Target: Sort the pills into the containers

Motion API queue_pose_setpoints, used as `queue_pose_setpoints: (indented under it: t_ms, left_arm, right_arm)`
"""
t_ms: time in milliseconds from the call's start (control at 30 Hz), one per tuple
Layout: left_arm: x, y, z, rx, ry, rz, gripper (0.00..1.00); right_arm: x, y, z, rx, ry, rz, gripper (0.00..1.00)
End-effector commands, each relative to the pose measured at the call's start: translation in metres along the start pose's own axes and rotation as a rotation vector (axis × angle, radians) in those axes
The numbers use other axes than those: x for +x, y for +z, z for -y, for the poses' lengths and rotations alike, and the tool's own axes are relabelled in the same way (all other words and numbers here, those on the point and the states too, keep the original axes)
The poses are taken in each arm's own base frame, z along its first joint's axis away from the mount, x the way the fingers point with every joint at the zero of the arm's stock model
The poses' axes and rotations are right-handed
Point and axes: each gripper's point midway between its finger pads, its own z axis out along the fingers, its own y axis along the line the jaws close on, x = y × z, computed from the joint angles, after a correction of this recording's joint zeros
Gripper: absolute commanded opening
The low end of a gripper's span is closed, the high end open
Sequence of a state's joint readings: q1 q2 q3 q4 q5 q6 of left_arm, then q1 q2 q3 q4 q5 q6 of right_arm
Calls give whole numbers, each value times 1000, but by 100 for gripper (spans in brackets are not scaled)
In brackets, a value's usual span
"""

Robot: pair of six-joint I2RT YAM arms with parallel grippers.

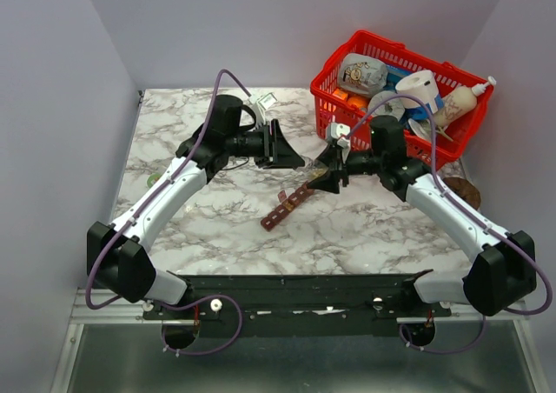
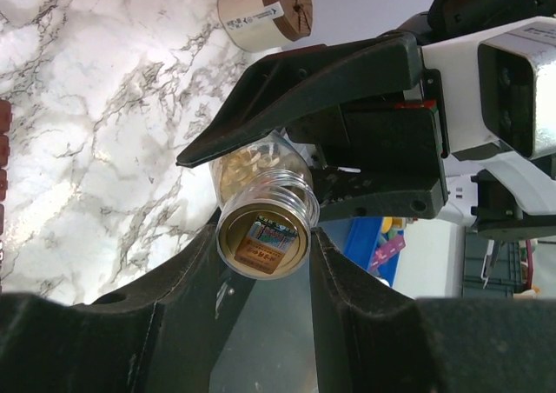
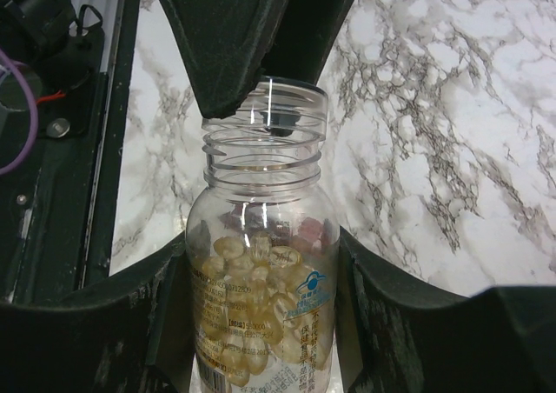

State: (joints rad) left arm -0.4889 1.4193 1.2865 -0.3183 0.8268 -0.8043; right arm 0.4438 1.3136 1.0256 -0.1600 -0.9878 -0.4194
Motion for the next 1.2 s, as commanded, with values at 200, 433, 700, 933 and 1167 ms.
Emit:
queue_pose_setpoints:
  t_ms: [200, 433, 700, 933, 1167]
  left_arm:
    - [0, 5, 9, -55, 24, 10, 11]
    - [5, 8, -1, -147, 47, -14, 11]
    - [7, 12, -12, -299, 160, -59, 10]
    - [19, 6, -29, -379, 224, -178, 10]
    - [27, 14, -29, -340, 219, -191, 9]
  right_arm:
    - [-16, 4, 14, 70, -33, -12, 8]
    - [-15, 3, 19, 103, -25, -29, 8]
    - [-16, 5, 20, 115, -28, -43, 8]
    - [-16, 6, 15, 92, -34, -41, 8]
    - [-23, 7, 5, 46, -24, -2, 8]
